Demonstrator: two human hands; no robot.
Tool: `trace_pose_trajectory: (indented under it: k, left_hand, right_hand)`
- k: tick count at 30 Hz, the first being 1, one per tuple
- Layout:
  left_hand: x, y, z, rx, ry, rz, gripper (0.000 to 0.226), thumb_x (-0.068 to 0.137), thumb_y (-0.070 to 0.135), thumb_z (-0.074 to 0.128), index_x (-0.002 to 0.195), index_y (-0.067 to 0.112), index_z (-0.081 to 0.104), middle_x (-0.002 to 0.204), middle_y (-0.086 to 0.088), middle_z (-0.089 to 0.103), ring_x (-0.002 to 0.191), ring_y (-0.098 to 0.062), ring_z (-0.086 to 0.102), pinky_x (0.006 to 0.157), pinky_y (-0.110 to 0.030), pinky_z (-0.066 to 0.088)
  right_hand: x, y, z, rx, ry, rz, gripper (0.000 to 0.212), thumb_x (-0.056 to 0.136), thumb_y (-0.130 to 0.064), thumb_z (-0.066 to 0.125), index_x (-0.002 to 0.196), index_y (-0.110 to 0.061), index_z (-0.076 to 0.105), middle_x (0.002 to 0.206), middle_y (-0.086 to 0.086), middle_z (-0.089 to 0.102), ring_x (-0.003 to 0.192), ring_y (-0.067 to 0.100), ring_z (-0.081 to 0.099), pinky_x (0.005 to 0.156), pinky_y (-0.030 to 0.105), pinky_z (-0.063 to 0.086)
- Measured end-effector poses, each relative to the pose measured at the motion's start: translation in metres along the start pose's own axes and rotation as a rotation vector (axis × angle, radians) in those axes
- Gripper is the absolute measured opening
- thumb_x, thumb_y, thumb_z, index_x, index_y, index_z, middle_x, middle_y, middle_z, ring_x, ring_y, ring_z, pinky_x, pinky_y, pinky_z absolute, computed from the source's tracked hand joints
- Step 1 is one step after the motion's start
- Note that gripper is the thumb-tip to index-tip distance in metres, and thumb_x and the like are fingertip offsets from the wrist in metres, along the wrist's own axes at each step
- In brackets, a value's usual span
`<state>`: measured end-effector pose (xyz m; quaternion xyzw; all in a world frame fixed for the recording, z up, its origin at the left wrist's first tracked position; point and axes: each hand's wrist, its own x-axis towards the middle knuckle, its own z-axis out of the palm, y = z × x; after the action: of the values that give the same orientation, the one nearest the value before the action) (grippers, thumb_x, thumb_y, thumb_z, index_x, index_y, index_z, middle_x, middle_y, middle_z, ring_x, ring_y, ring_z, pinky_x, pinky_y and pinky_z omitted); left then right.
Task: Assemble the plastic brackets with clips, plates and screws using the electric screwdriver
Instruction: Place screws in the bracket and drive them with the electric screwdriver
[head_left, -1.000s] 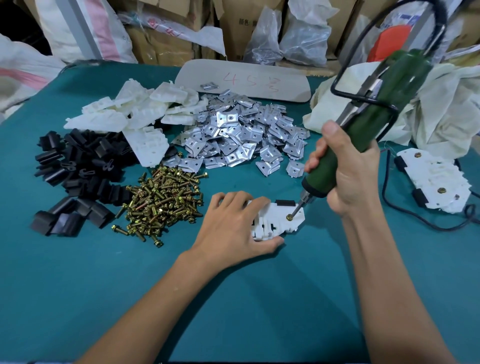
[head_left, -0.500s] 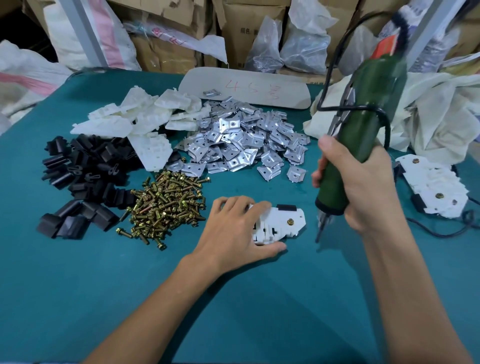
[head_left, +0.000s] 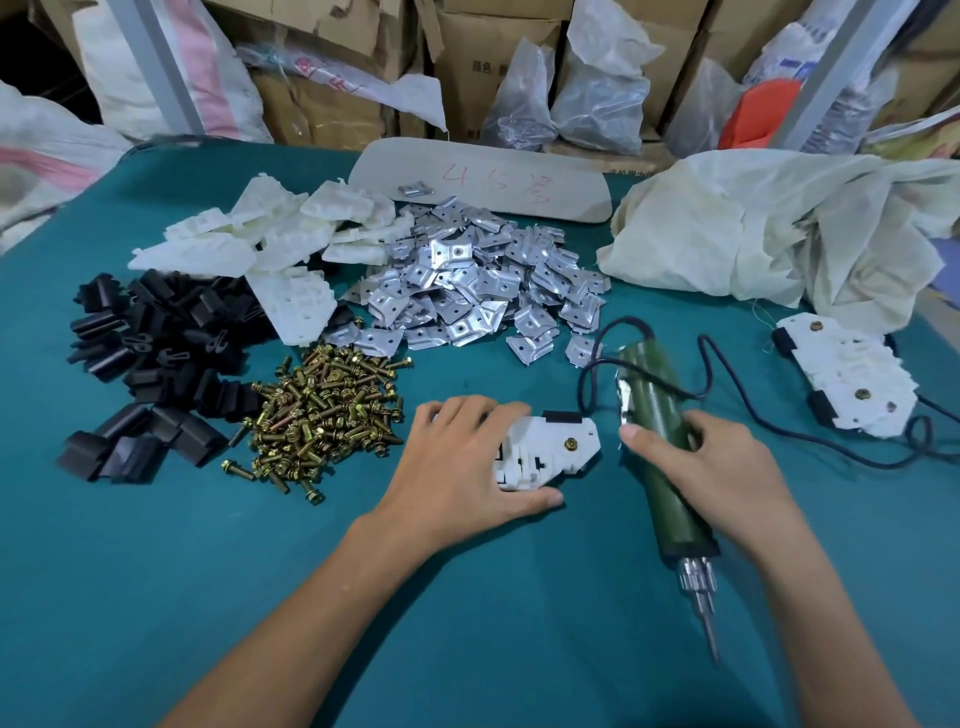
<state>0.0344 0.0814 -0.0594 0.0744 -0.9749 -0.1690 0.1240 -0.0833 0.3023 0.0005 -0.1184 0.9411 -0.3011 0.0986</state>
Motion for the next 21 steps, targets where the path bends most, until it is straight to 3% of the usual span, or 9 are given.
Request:
trace_pose_trajectory:
  k: [3,5,7,9,10,12,15,18,21]
  left_hand:
    - [-0.001,0.000,-0.003,-0.055,0.014,-0.032,0.089,0.071,0.094,0.042,0.138,0.036,0.047,0.125,0.013,0.054,0.120,-0.010,0.042,0.101,-0.028,0.022]
    - [-0.002,0.000,-0.005,-0.107,0.047,-0.048,0.087,0.071,0.092,0.046,0.136,0.035,0.050,0.124,0.012,0.055,0.117,-0.010,0.043,0.098,-0.024,0.022]
    - [-0.003,0.001,-0.007,-0.176,0.083,-0.058,0.083,0.070,0.090,0.050,0.132,0.035,0.052,0.121,0.013,0.056,0.114,-0.007,0.043,0.094,-0.022,0.022]
    - [-0.003,0.002,-0.007,-0.255,0.100,-0.078,0.080,0.069,0.090,0.052,0.130,0.037,0.051,0.120,0.016,0.055,0.112,-0.005,0.043,0.094,-0.022,0.025]
    - [-0.004,0.001,-0.008,-0.289,0.103,-0.090,0.080,0.069,0.090,0.052,0.130,0.038,0.050,0.120,0.017,0.055,0.112,-0.005,0.044,0.096,-0.024,0.028]
    - [-0.004,0.000,-0.009,-0.344,0.114,-0.104,0.083,0.069,0.090,0.052,0.130,0.036,0.053,0.121,0.016,0.055,0.112,-0.007,0.047,0.097,-0.028,0.036]
    - [-0.004,0.000,-0.010,-0.417,0.155,-0.090,0.079,0.072,0.081,0.059,0.129,0.027,0.058,0.117,0.011,0.060,0.106,-0.010,0.053,0.094,-0.033,0.044]
    - [-0.005,0.000,-0.009,-0.429,0.174,-0.090,0.069,0.072,0.066,0.070,0.128,0.026,0.059,0.115,0.011,0.060,0.102,-0.011,0.053,0.092,-0.038,0.047]
    - [-0.004,-0.002,-0.010,-0.433,0.154,-0.084,0.069,0.075,0.062,0.068,0.133,0.028,0.055,0.118,0.014,0.058,0.105,-0.009,0.051,0.093,-0.035,0.046]
  right_hand:
    - [-0.004,0.002,0.001,-0.146,0.004,0.029,0.058,0.076,-0.078,0.064,0.074,-0.020,0.057,0.068,-0.004,0.063,0.069,0.010,0.057,0.058,0.031,0.036]
    - [-0.006,0.003,-0.003,-0.206,0.021,0.048,0.058,0.077,-0.079,0.061,0.078,-0.022,0.058,0.073,-0.005,0.065,0.074,0.016,0.059,0.064,0.035,0.037]
    - [-0.011,0.003,-0.009,-0.229,0.102,0.007,0.048,0.081,-0.074,0.060,0.080,-0.027,0.058,0.079,-0.008,0.064,0.078,0.020,0.059,0.069,0.036,0.038]
    - [-0.021,-0.001,-0.010,-0.105,0.208,-0.113,0.034,0.085,-0.065,0.063,0.081,-0.031,0.060,0.078,-0.010,0.063,0.074,0.013,0.058,0.069,0.034,0.039]
    - [-0.026,-0.006,-0.009,0.020,0.194,-0.192,0.028,0.086,-0.062,0.065,0.085,-0.035,0.063,0.076,-0.009,0.063,0.070,0.008,0.058,0.068,0.032,0.042]
    - [-0.040,-0.020,0.000,0.276,-0.023,-0.314,0.024,0.087,-0.063,0.067,0.104,-0.047,0.068,0.074,-0.012,0.065,0.063,0.005,0.057,0.065,0.017,0.046]
    - [-0.052,-0.035,0.023,0.303,-0.355,-0.418,0.047,0.086,-0.071,0.055,0.133,-0.062,0.053,0.089,-0.017,0.069,0.072,0.005,0.062,0.073,0.018,0.052]
    - [-0.050,-0.043,0.042,0.229,-0.308,-0.460,0.048,0.087,-0.073,0.048,0.134,-0.063,0.049,0.104,-0.019,0.071,0.088,0.006,0.068,0.088,0.028,0.054]
    - [-0.046,-0.049,0.051,0.343,-0.199,-0.436,0.033,0.087,-0.066,0.052,0.119,-0.064,0.058,0.092,-0.006,0.074,0.073,0.021,0.067,0.080,0.036,0.057]
